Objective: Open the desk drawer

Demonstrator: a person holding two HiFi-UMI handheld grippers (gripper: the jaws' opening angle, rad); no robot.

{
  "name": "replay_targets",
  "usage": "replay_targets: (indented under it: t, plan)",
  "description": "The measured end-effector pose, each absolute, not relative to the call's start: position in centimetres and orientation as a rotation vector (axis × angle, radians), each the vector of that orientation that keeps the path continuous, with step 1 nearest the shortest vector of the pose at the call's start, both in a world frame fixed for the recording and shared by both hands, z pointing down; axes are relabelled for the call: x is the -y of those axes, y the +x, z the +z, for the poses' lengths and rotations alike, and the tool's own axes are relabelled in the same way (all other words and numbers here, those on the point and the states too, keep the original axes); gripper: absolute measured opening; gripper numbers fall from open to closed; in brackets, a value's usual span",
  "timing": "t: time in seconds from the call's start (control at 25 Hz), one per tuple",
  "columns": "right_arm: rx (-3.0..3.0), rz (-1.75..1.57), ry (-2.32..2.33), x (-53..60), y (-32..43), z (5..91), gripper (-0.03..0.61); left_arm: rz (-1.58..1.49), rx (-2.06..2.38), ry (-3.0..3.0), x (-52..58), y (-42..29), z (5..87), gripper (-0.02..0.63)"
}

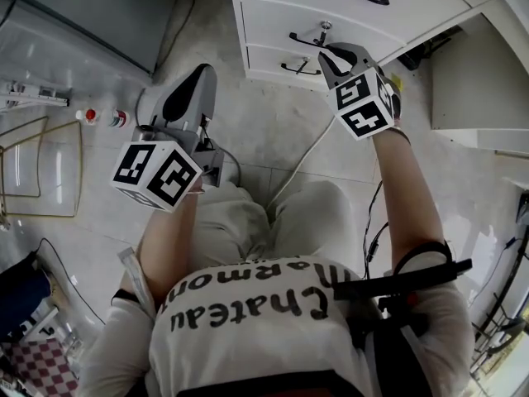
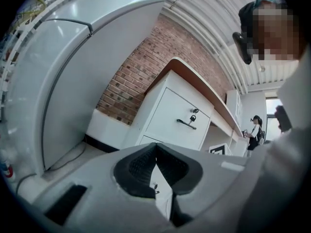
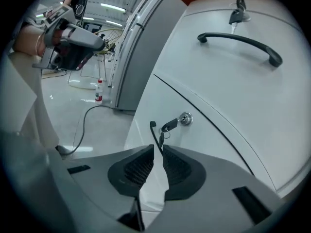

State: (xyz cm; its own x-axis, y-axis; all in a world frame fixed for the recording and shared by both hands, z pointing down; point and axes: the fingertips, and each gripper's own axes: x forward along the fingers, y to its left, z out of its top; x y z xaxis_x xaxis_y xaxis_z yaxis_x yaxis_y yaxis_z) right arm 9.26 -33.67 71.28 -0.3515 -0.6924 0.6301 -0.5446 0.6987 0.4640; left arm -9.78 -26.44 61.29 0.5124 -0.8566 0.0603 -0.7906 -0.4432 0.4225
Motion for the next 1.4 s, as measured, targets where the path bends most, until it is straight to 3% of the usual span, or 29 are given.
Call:
replay_targets:
  t: [0.16, 0.24, 0.28, 0.48, 0.6, 1.4]
  plan:
    - [1.985, -0.283, 0.909, 34.5, 9.0, 71.9, 0.036, -0.261, 1.361, 2.339, 26.6, -10.3, 60.7, 0.015]
    - [1.959, -0.268, 0.862, 34.8, 9.1, 72.7, 0.136, -0.25, 1.37, 2.344, 26.5, -10.3, 60.7, 0.015]
    - [1.948, -0.264, 0.84, 34.9, 9.0, 73.1, 0.141, -0.243, 1.371, 2.347, 26.4, -10.3, 60.8, 0.015]
    - [1.894, -0.397, 0.766, 35.3, 8.8, 73.8, 0.126, -0.154, 1.338, 2.378, 25.7, -9.9, 62.4, 0.015]
    - [1.822, -0.501, 0.728, 35.8, 9.0, 73.9, 0.04, -0.065, 1.318, 2.387, 25.7, -9.6, 63.7, 0.015]
    - [1.834, -0.317, 0.794, 33.9, 8.5, 73.3, 0.035, 0.064, 1.297, 2.411, 24.3, -9.5, 65.2, 0.015]
